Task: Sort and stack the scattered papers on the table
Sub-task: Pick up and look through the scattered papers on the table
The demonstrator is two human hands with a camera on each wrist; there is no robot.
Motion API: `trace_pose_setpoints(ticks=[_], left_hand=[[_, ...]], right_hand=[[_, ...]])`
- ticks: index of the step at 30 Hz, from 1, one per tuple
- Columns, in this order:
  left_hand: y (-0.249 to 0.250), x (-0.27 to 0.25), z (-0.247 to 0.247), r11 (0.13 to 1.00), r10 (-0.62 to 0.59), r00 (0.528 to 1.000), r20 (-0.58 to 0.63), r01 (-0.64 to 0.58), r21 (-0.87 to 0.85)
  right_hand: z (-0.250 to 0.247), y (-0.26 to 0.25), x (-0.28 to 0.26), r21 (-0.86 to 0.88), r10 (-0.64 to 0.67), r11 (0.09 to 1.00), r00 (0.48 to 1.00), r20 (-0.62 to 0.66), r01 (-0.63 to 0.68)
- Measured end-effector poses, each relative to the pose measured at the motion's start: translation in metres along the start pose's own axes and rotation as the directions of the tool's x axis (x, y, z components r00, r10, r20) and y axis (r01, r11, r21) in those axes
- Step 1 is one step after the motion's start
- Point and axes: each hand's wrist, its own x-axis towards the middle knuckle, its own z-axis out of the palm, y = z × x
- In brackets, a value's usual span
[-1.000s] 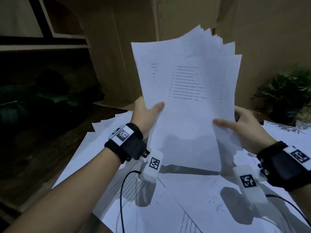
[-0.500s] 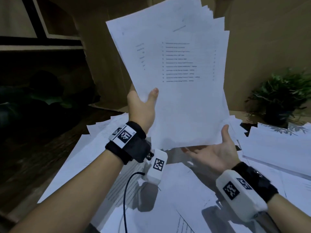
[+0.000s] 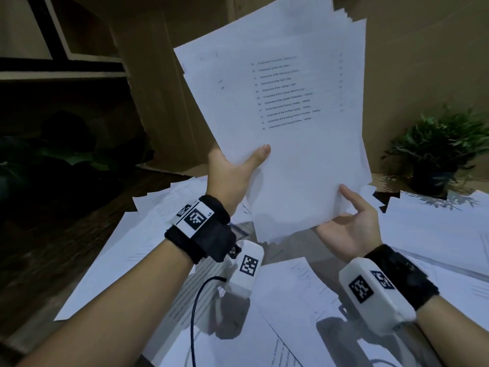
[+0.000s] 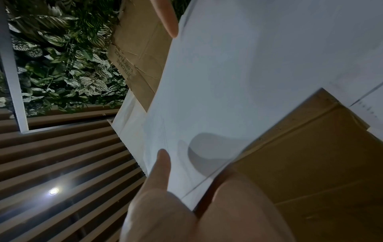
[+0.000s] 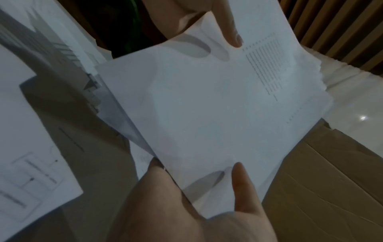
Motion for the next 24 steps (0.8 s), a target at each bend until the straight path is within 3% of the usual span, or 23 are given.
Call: trace_pose_setpoints(ticks=[8,16,20,22,24], left_hand=[[-0.001,0.000,-0.002,0.995,-0.096,0.995,0.037,0.096,-0.002],[-0.003,0.006,-0.011,0.999,-0.042,0.985,0.166,0.040,0.012],[0.005,0.018,-0.024,0.998,-0.053,0.981,0.188,0.057,-0.016],[0.010,0.025,-0.032,0.997,-0.069,0.981,0.181,0.073,-0.015],[0.012,0.030,-0.036,0.998,-0.067,0.987,0.147,0.065,0.017]], right_hand=[[-0.003,0.000,-0.001,-0.082,0.026,0.996,1.000,0.015,-0.024],[-0.002,-0.010,0.005,-0.081,-0.032,0.996,0.996,-0.088,0.024],[-0.007,-0.025,0.008,-0.186,-0.108,0.978,0.993,-0.041,0.098],[-0.009,-0.031,0.010,-0.456,-0.191,0.875,0.982,-0.015,0.163],[-0.007,-0.031,0.010,-0.765,-0.263,0.610,0.963,0.050,0.207]])
